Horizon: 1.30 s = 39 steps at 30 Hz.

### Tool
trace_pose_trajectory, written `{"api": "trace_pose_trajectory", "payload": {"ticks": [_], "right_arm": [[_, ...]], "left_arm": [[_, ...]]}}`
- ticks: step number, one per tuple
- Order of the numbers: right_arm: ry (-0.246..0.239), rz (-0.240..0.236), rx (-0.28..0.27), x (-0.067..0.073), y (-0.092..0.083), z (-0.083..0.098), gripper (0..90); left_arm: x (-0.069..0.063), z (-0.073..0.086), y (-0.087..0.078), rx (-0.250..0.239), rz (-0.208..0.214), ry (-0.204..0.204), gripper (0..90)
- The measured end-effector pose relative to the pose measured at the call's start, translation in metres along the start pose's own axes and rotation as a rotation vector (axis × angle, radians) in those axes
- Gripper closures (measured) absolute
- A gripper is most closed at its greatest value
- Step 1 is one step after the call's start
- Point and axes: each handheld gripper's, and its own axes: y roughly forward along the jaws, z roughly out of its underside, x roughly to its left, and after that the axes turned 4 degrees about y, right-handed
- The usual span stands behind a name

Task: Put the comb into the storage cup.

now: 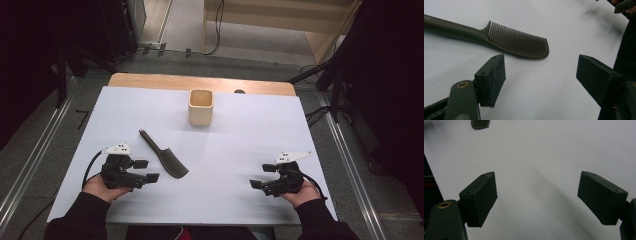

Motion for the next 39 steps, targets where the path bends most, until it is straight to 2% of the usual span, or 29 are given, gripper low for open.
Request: {"api": "trace_pose_trajectory", "payload": {"ticks": [9,20,39], "right_arm": [[-0.002,0.002,-0.011,-0.0007,-0.0005,-0.0008,14.4],[0.014,-0.003,-0.013,-0.0013,-0.0016,-0.0006,14.4],[0.016,-0.011,-0.012,-0.0011,-0.0003,-0.001,14.5]], "left_arm": [[-0.0005,0.0001,0.0012,0.026,0.016,0.006,24.2],[-0.0003,-0.0004,0.0006,0.023,0.03,0.012,24.0],[0.0004,-0.0005,0.002,0.046,0.02,0.012,24.2]]}}
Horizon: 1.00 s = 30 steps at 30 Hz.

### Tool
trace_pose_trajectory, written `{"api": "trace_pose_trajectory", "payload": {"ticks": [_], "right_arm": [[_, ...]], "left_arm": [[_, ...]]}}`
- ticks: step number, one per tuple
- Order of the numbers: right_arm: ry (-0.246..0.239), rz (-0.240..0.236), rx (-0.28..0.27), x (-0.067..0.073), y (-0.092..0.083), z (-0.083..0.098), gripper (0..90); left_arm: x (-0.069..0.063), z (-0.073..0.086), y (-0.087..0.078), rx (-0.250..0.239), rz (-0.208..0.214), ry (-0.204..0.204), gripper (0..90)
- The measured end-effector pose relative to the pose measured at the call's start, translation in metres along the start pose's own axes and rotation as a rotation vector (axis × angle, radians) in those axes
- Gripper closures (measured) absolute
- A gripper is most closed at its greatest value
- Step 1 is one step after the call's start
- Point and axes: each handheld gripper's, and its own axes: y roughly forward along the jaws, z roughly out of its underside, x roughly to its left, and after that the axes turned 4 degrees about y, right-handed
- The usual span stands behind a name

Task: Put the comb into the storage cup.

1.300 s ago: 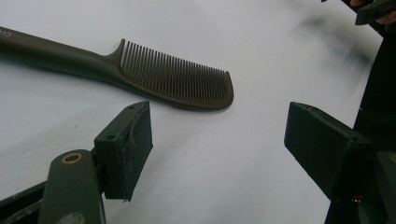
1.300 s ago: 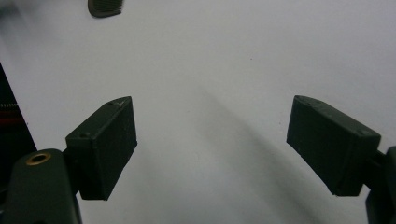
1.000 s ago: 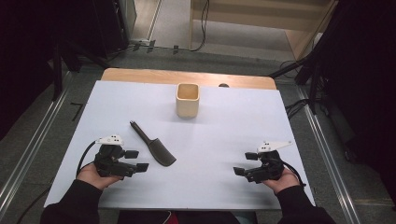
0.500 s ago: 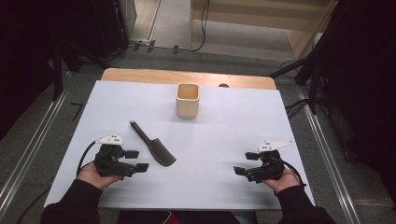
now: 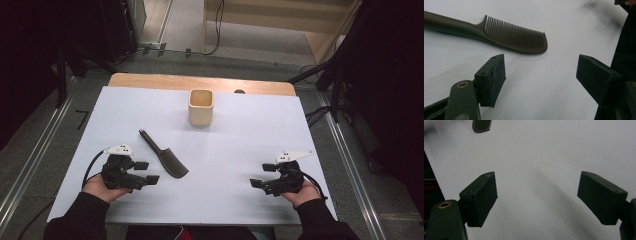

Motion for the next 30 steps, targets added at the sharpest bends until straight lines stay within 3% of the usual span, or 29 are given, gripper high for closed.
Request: {"api": "trace_pose_trajectory", "payload": {"ticks": [21,30], "right_arm": [[0.004,0.003,0.005,-0.0006,-0.0001,0.0,14.6],[-0.001,-0.003,0.014,0.0001,0.0007,0.0001,14.6]], "left_arm": [[0.0003,-0.0002,-0.0001,0.002,-0.003,-0.005,24.2],[0.0082,-0.0023,-0.0087,-0.026,-0.071,-0.051,25.5]]}}
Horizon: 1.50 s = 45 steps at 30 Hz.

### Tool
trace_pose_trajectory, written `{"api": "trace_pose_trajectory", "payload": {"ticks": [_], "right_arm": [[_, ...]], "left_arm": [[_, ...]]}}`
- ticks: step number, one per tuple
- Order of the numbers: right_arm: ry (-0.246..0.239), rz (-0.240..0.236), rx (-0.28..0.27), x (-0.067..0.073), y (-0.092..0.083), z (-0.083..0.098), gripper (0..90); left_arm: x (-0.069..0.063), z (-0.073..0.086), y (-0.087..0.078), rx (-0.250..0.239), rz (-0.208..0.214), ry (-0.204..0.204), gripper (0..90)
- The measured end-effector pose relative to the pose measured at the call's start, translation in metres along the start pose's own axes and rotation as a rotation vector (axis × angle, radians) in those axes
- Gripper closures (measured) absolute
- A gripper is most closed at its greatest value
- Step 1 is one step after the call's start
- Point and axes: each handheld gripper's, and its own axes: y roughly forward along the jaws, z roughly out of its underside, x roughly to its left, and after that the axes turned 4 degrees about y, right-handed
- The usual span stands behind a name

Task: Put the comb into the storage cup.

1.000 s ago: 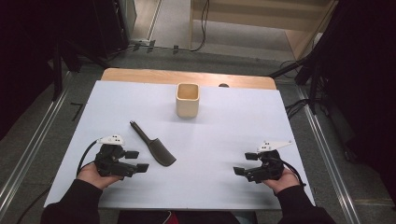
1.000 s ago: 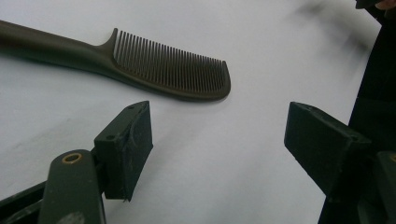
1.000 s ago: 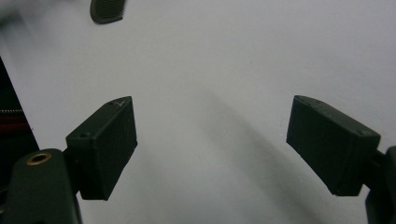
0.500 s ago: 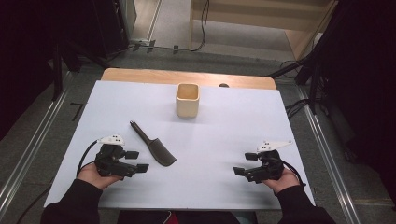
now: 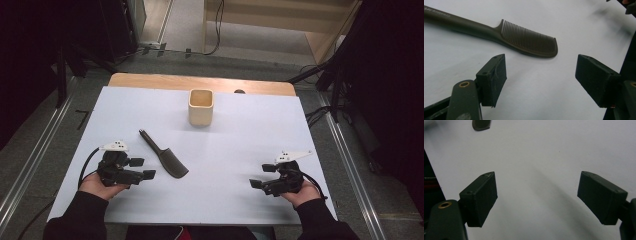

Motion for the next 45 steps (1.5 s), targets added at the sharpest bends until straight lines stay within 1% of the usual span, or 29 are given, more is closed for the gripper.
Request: {"api": "trace_pose_trajectory", "payload": {"ticks": [1,2,3,8,9,11,12,14,17,26,30,34,35,36,37,40,45], "right_arm": [[-0.002,0.0,0.0,0.0,0.0,0.0,14.6],[-0.001,0.0,0.0,0.0,0.0,0.0,14.6],[0.0,0.001,0.001,0.0,0.001,0.0,14.6],[0.0,0.01,0.006,0.0,0.001,0.0,14.6],[0.001,0.009,0.005,-0.001,0.001,0.0,14.6],[0.002,0.008,0.006,-0.001,0.001,0.0,14.6],[-0.001,0.008,0.008,-0.001,0.001,0.0,14.6],[0.001,0.009,0.01,0.0,0.002,0.0,14.6],[0.0,0.008,0.014,0.0,0.002,0.0,14.6],[-0.002,0.007,0.014,0.0,0.002,0.0,14.6],[0.0,0.007,0.013,-0.001,0.002,0.0,14.6],[0.003,0.008,0.012,-0.001,0.002,0.0,14.6],[0.003,0.008,0.012,-0.001,0.002,0.0,14.6],[0.003,0.008,0.012,-0.001,0.002,0.0,14.6],[0.003,0.008,0.013,-0.001,0.002,0.0,14.6],[0.001,0.009,0.014,-0.001,0.002,0.0,14.6],[0.0,0.008,0.014,-0.001,0.002,0.0,14.6]], "left_arm": [[0.0,0.0,0.0,0.0,0.0,0.0,25.5],[0.002,-0.001,-0.001,0.0,-0.011,-0.005,25.5],[0.002,-0.001,-0.001,0.0,-0.011,-0.005,25.5],[0.006,-0.001,-0.004,-0.006,-0.04,-0.019,25.5],[0.006,-0.001,-0.004,-0.006,-0.04,-0.019,25.5],[0.009,-0.004,-0.005,-0.025,-0.044,-0.025,25.5],[0.009,-0.004,-0.005,-0.025,-0.044,-0.025,25.5],[0.011,-0.007,-0.004,-0.026,-0.057,-0.018,25.5],[0.016,-0.011,-0.003,-0.03,-0.069,-0.022,25.5],[0.021,-0.021,0.001,-0.034,-0.08,-0.022,25.5],[0.026,-0.026,0.003,-0.04,-0.085,-0.045,25.5],[0.028,-0.031,0.002,-0.043,-0.078,-0.047,25.5],[0.029,-0.035,0.002,-0.041,-0.056,-0.054,25.4],[0.029,-0.035,0.002,-0.041,-0.056,-0.054,25.3],[0.029,-0.037,0.002,-0.038,-0.044,-0.065,25.3],[0.03,-0.044,0.003,-0.044,-0.024,-0.064,25.3],[0.032,-0.053,0.006,-0.034,-0.026,-0.044,25.3]]}}
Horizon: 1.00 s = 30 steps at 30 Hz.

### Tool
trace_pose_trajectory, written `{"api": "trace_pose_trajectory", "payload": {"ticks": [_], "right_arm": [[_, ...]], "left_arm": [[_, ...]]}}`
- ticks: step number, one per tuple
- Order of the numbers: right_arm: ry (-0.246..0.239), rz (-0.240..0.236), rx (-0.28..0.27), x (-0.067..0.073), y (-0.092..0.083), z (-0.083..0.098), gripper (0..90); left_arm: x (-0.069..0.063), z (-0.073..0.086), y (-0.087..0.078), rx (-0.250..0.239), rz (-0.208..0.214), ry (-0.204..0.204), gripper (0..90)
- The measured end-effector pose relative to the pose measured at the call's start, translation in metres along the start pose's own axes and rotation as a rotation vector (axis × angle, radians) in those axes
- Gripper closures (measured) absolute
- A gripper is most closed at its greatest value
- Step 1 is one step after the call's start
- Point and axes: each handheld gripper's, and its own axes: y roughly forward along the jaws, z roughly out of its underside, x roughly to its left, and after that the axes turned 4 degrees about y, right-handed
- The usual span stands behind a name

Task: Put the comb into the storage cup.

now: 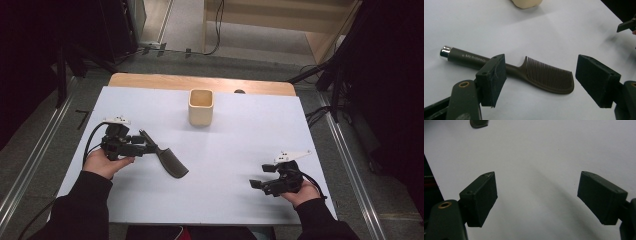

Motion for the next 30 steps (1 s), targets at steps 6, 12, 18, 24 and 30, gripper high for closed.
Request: {"api": "trace_pose_trajectory", "payload": {"ticks": [6,12,18,24,30], "right_arm": [[0.001,0.0,-0.001,0.0,0.0,0.0,14.6],[0.006,0.003,-0.002,-0.001,-0.001,0.0,14.6],[0.009,0.003,-0.001,-0.001,0.0,0.0,14.6],[0.01,0.006,0.001,-0.002,0.001,0.0,14.6],[0.014,0.002,-0.008,-0.003,0.0,0.0,14.6]], "left_arm": [[0.001,-0.01,0.003,0.011,-0.002,0.018,25.3],[0.004,-0.02,0.005,0.017,-0.005,0.033,25.6],[0.012,-0.033,0.011,0.017,-0.005,0.032,25.6],[0.018,-0.041,0.017,0.014,-0.013,0.029,25.6],[0.025,-0.049,0.026,0.026,-0.027,0.01,26.3]]}}
